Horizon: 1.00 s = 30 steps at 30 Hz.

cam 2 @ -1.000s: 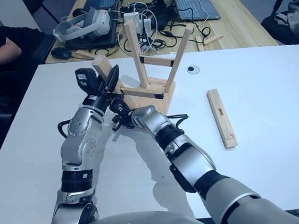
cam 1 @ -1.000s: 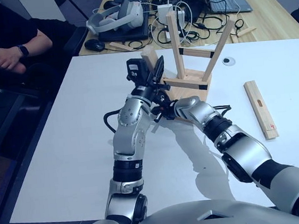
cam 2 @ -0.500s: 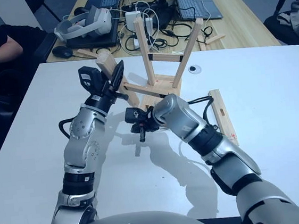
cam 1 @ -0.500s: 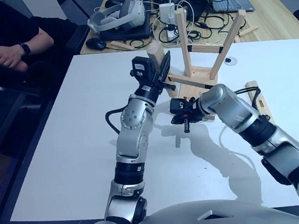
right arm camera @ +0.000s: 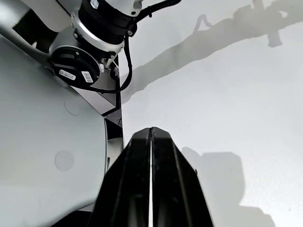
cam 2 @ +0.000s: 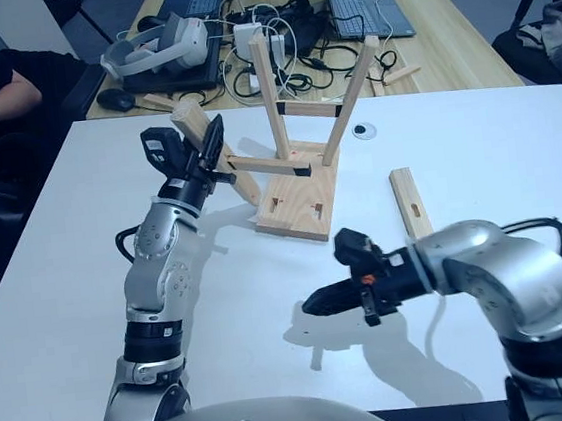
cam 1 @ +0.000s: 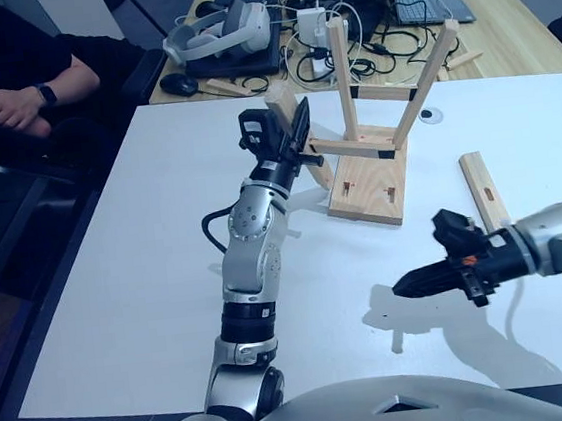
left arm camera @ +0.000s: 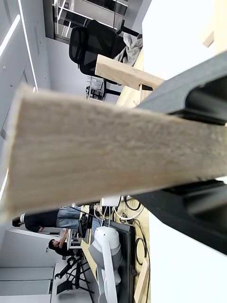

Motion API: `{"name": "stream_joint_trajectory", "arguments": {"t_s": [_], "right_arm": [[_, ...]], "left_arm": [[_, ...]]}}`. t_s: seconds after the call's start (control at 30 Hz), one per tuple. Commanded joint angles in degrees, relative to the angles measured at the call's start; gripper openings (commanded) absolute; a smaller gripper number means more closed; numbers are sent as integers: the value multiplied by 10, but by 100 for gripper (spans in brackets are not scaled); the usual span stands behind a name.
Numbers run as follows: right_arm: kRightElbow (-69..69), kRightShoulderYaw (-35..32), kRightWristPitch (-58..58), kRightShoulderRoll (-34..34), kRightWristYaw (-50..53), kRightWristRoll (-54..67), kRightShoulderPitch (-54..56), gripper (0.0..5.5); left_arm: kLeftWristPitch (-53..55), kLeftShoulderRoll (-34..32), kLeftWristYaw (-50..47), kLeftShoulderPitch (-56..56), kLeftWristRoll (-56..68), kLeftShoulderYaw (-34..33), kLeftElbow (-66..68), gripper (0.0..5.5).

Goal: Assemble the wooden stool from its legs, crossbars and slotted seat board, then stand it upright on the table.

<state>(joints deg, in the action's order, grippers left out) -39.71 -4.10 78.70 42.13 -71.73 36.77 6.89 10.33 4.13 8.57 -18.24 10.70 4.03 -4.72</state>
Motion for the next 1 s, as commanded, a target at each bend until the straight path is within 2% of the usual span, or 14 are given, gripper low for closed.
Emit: {"name": "stream_joint_trajectory", "arguments": {"t_s": [0.03, 0.1, 0.53, 0.73, 1.0], "right_arm": [[-10, -46, 3, 30, 21, 37, -80, 0], [-21, -47, -4, 38, 38, 50, -107, 0], [8, -7, -52, 43, 116, 100, -85, 0], [8, 10, -87, 59, 134, 94, -94, 0], [27, 38, -140, 88, 141, 75, -98, 0]], "left_arm": [[2, 19, -4, -23, 8, 2, 17, 101], [7, 25, -5, -27, 12, 4, 19, 101], [44, 30, -11, 5, 47, 17, 10, 101], [50, 7, -23, 3, 13, 34, 14, 101], [121, -7, -70, -6, -18, 25, 9, 101]]}}
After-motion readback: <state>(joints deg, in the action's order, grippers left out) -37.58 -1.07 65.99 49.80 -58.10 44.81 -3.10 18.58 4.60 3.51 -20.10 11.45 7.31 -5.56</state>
